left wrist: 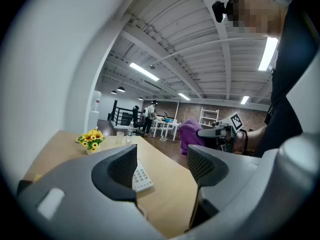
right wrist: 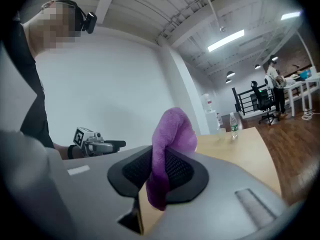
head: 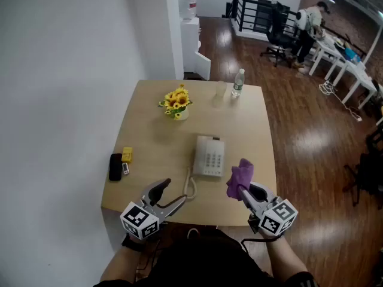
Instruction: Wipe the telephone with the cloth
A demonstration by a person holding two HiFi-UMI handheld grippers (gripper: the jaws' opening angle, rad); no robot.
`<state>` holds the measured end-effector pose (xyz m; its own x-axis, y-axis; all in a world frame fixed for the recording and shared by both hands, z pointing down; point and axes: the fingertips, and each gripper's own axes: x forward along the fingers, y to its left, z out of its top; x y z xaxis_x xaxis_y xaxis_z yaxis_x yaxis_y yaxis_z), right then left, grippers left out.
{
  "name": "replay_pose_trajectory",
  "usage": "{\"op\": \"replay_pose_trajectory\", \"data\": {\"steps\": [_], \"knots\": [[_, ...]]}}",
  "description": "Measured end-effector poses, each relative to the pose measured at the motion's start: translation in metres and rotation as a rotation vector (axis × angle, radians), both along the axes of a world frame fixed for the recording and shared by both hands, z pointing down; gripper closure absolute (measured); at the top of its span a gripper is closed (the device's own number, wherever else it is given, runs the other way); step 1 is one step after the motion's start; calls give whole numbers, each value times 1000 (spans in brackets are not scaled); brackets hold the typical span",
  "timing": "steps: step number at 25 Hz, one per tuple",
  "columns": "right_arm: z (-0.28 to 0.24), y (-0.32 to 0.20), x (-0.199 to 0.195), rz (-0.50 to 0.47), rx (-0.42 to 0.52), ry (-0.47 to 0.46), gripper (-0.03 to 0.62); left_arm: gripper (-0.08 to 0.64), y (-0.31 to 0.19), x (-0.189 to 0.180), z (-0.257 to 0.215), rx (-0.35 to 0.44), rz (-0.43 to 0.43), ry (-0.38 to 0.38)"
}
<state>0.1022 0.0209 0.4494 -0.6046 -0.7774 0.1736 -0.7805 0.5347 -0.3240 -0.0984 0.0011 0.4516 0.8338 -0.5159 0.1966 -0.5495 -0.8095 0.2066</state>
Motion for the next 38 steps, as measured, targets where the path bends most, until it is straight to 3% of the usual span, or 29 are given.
{"op": "replay_pose_trajectory", "data": {"steps": [5, 12, 23, 33, 38], "knots": [[10, -60, 10, -72, 5, 71, 520, 253, -23, 25, -1, -4, 1, -16], [55, -159, 2, -217, -24, 197, 520, 253, -57, 43, -4, -17, -85, -26], [171, -272, -44, -381, -241, 410, 520, 253, -69, 37, 19, -122, -214, -79], [242, -312, -74, -464, -418, 619, 520, 253, -65, 8, 40, -168, -275, -85], [250, -295, -88, -510, -402, 702, 520, 253, -70, 5, 39, -160, -269, -72]]}}
